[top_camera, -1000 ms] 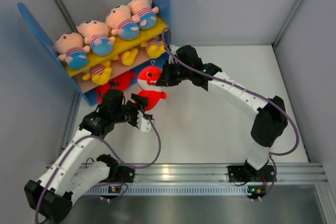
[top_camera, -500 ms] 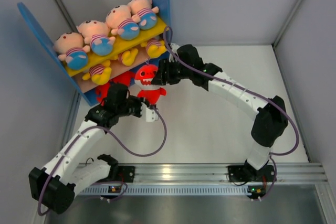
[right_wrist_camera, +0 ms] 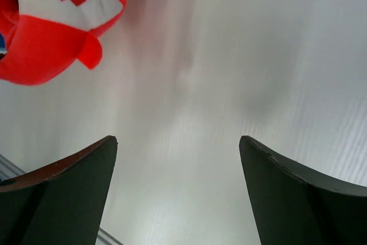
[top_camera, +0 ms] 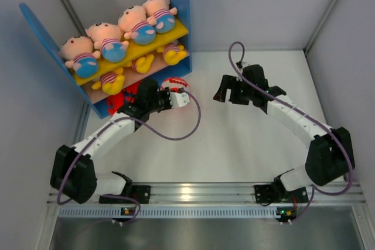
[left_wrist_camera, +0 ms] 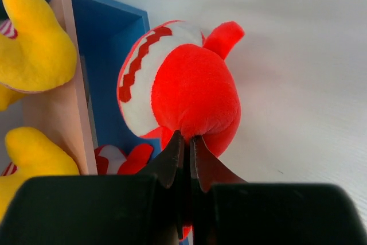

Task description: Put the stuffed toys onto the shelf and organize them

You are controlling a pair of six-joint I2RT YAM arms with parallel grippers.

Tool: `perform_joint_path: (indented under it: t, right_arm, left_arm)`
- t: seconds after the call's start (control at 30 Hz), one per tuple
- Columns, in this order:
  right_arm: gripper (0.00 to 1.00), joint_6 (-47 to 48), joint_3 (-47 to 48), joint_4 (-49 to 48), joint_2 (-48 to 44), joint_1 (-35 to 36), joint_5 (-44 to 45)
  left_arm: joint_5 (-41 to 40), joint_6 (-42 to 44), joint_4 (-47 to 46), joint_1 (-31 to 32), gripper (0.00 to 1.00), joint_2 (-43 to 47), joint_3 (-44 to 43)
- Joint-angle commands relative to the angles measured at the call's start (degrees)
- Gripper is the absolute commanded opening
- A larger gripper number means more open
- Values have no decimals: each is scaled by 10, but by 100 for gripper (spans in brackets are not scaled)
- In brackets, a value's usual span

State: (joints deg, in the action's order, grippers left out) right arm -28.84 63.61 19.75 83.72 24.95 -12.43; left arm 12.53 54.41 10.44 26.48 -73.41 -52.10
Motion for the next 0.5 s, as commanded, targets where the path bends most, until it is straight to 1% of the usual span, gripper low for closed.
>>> perform_joint_path:
  t: [0.0,0.03,0.07,0.13,0.17,0.23,0.27,0.37,0.4,0.47]
  right_arm:
    - [88,36,-11,-2,-55,-27,28]
    - [88,41,-13,1,-64,-33,30]
    - [88,49,-16,5,-67,-39,33]
    - [89,52,-22,6,-78,-52,36]
    - [90,52,-23,3,-80,-56,35]
    - [89,55,-21,1,-83,-68,27]
    - [90,60,-17,3,-84,-72,28]
    - [89,74,-2,14,-81,-79,29]
    - [90,78,5,24,-80,-82,29]
    - [90,88,8,28,-80,-84,30]
  left_arm:
    - [-87,-52,-145,3,0,-44,-36]
    - [-106,-65,-167,5,0,-52,-40]
    - [-147,-82,-196,12,0,-66,-44]
    - [-167,-84,-231,21,0,-78,-42]
    - [-181,-74,-274,29,0,-91,-37]
    - [-196,-58,-323,36,0,-110,-11]
    - [-210,-44,-380,40,0,-129,-1]
    - [-221,-10,-465,41,0,-161,35]
    - [-228,-5,-506,41,0,-170,41]
    - [-240,-17,-515,39,0,-200,33]
